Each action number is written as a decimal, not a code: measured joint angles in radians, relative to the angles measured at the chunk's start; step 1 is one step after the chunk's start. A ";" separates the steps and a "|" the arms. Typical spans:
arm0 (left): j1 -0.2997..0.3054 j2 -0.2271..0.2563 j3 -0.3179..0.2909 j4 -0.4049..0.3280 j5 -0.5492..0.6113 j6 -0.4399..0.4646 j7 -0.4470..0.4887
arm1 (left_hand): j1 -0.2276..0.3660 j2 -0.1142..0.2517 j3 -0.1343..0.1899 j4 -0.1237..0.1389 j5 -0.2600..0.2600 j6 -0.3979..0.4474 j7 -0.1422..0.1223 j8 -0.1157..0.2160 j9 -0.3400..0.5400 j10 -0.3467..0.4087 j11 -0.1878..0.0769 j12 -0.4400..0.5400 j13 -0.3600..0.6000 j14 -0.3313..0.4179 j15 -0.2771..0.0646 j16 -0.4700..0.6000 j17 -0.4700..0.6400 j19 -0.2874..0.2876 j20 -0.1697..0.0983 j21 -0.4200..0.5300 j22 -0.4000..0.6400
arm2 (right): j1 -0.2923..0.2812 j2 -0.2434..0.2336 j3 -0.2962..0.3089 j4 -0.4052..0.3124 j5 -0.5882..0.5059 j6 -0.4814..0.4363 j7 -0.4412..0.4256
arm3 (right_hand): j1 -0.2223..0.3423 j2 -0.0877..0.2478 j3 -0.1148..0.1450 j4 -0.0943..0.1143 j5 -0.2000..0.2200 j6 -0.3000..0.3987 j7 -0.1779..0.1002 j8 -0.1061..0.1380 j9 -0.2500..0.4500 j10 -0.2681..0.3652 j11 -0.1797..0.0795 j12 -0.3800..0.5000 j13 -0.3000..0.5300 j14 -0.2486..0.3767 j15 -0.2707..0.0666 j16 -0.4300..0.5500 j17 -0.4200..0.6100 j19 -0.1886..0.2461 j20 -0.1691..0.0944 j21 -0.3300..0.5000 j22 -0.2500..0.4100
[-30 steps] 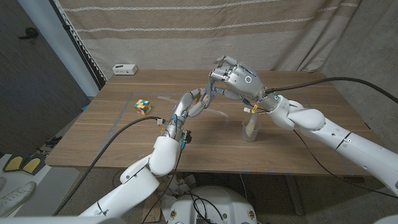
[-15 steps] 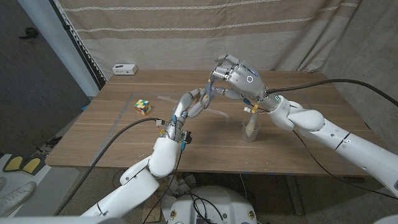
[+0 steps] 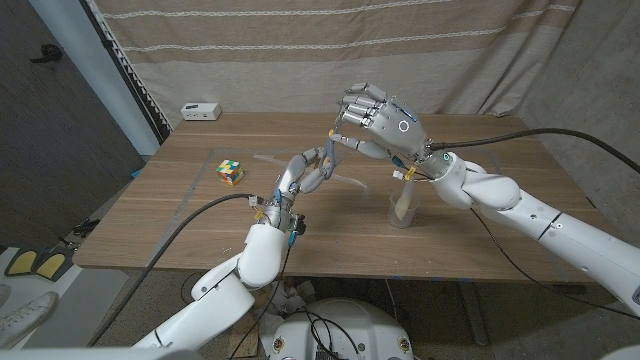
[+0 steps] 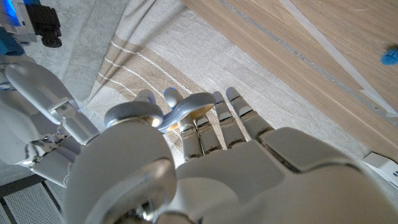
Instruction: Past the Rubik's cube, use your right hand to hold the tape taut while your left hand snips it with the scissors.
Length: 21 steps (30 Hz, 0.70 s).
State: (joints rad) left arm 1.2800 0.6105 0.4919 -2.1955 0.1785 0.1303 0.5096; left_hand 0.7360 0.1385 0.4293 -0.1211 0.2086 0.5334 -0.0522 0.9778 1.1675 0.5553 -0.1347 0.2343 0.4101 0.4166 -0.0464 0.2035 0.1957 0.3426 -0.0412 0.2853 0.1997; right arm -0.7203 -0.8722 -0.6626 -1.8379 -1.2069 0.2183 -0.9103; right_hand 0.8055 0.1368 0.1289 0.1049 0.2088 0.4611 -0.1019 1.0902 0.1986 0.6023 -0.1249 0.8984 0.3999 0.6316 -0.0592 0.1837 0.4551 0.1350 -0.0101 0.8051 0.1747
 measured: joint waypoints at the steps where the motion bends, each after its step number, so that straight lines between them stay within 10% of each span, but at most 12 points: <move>1: 0.001 -0.001 -0.001 0.000 0.000 -0.005 0.001 | 0.000 0.000 0.001 -0.001 0.000 0.000 0.000 0.000 -0.001 0.000 0.000 0.000 0.001 0.000 0.000 0.000 0.000 0.000 0.000 0.000 0.000 | -0.002 -0.001 0.000 0.000 -0.001 -0.001 -0.001 | -0.001 -0.001 0.000 0.000 0.000 0.000 0.000 -0.006 -0.003 0.000 0.000 -0.001 -0.003 -0.008 0.000 0.000 -0.001 -0.001 0.001 0.000 0.000; 21: 0.017 -0.028 -0.023 0.061 -0.068 -0.148 0.014 | -0.004 -0.004 0.010 -0.009 0.000 0.000 0.000 0.004 -0.033 0.000 0.000 0.000 0.005 0.014 -0.001 0.000 0.000 0.004 0.004 0.000 0.000 | -0.026 -0.011 0.011 -0.004 0.008 -0.038 -0.020 | -0.038 0.002 -0.008 -0.008 0.000 -0.013 -0.006 -0.077 -0.017 -0.026 0.007 -0.089 -0.068 -0.048 0.005 0.023 -0.047 -0.005 0.020 -0.029 0.000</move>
State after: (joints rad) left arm 1.2969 0.5820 0.4692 -2.1341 0.1103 -0.0174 0.5233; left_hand 0.7317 0.1342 0.4389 -0.1304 0.2086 0.5334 -0.0522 0.9817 1.1347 0.5552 -0.1347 0.2343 0.4154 0.4305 -0.0469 0.2035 0.1959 0.3463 -0.0375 0.2853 0.1999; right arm -0.7467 -0.8834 -0.6519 -1.8424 -1.1991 0.1801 -0.9305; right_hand 0.7678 0.1392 0.1204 0.0965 0.2088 0.4478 -0.1074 1.0130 0.1813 0.5764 -0.1180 0.8094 0.3323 0.5833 -0.0538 0.2070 0.4079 0.1303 0.0095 0.7764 0.1745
